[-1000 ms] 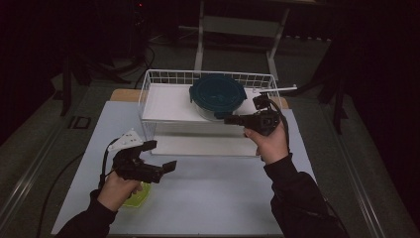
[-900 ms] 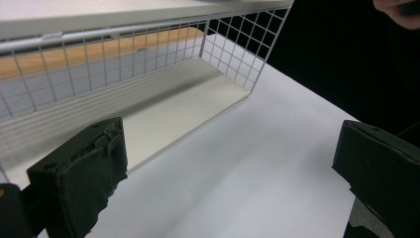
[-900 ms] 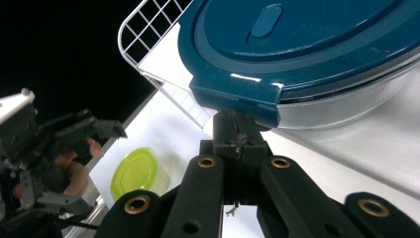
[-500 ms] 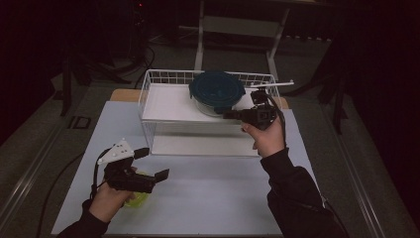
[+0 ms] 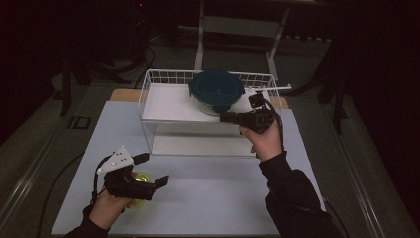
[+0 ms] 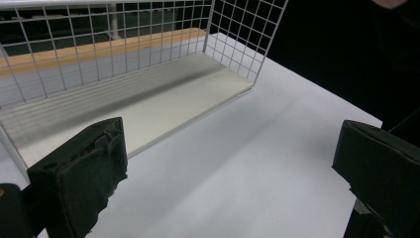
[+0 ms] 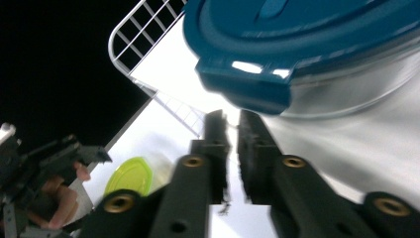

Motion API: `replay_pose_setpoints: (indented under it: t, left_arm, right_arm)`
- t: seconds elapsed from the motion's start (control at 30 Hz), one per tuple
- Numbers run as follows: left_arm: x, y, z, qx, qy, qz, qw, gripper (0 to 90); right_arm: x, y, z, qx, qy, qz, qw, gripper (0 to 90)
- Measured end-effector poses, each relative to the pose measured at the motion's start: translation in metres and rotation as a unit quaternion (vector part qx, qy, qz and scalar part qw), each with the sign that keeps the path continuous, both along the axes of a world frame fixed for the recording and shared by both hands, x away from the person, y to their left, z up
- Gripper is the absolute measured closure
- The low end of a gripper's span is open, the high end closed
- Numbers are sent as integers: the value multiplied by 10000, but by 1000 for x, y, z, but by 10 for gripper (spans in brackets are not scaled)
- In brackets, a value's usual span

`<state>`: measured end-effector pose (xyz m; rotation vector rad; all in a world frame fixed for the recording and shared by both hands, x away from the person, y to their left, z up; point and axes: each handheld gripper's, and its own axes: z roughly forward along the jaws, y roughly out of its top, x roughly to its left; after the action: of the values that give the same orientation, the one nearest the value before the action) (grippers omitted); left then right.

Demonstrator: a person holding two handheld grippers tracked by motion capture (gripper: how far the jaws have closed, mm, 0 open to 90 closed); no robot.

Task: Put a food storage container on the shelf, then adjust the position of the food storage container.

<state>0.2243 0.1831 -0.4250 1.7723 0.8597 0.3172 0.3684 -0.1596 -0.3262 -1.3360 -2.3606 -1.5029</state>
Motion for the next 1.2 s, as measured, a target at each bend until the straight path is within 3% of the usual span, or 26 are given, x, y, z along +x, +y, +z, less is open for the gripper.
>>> replay_pose_setpoints:
  t: [0.03,0.07,0.1,0.13,0.17,0.2,0.23,0.27,0.3,0.33,0.37,0.4,0.43,0.47,0.5,0.53,0.63,0.67,0.83,1.0,1.2]
  left_arm:
    - [0,0,0,0,0,0,10000,0]
    - [-1,1,0,24,-9,3,10000,0]
    - [-1,1,1,22,-18,-3,10000,0]
    - [-1,2,1,3,-22,0,10000,0]
    - [-1,3,1,-16,-29,1,10000,0]
    - [-2,6,2,-65,-33,20,10000,0]
    - [-2,6,2,-65,-33,20,10000,0]
    - [-3,9,2,-87,-57,27,9999,0]
    - [-3,9,2,-87,-57,27,9999,0]
    - [-3,11,1,-91,-64,50,9999,0]
    - [-3,11,1,-91,-64,50,9999,0]
    - [-4,15,0,-150,-84,8,9999,0]
    - [-4,15,0,-150,-84,8,9999,0]
    - [-4,18,-1,-130,-41,-31,9999,0]
    - [-4,18,-1,-130,-41,-31,9999,0]
    - [-5,20,-3,-119,-69,-7,9999,0]
    - [-7,27,-5,-15,-61,-122,9999,0]
    - [-9,32,-7,123,-88,-117,9998,0]
    - [-13,43,-9,166,-184,-78,9997,11]
    - [-18,57,-12,290,-185,-8,9994,33]
    - [-24,71,-20,314,-99,41,9994,71]
  right_arm:
    - [0,0,0,0,0,0,10000,794]
    - [-6,-1,-6,49,-76,89,9999,705]
    - [-6,-1,-6,49,-76,89,9999,705]
    - [-13,-1,-12,37,-212,182,9996,600]
    - [-13,-1,-12,37,-212,182,9996,600]
    - [-20,-2,-17,56,-403,260,9988,469]
    - [-20,-2,-17,56,-403,260,9988,469]
    - [-28,-3,-23,41,-596,275,9978,357]
    - [-28,-3,-23,41,-596,275,9978,357]
    - [-34,-6,-28,253,-657,328,9970,241]
    - [-34,-6,-28,253,-657,328,9970,241]
    - [-42,-10,-36,338,-881,577,9939,155]
    - [-42,-10,-36,338,-881,577,9939,155]
    - [-50,-12,-41,224,-1154,601,9912,152]
    - [-50,-12,-41,224,-1154,601,9912,152]
    - [-59,-16,-45,258,-1314,642,9889,151]
    - [-66,-19,-48,169,-1462,623,9871,151]
    - [-73,-25,-52,167,-1565,616,9856,151]
    - [-89,-34,-61,70,-1721,646,9829,151]
    - [-109,-45,-75,16,-1839,595,9811,151]
    - [-121,-52,-84,13,-1868,625,9804,151]
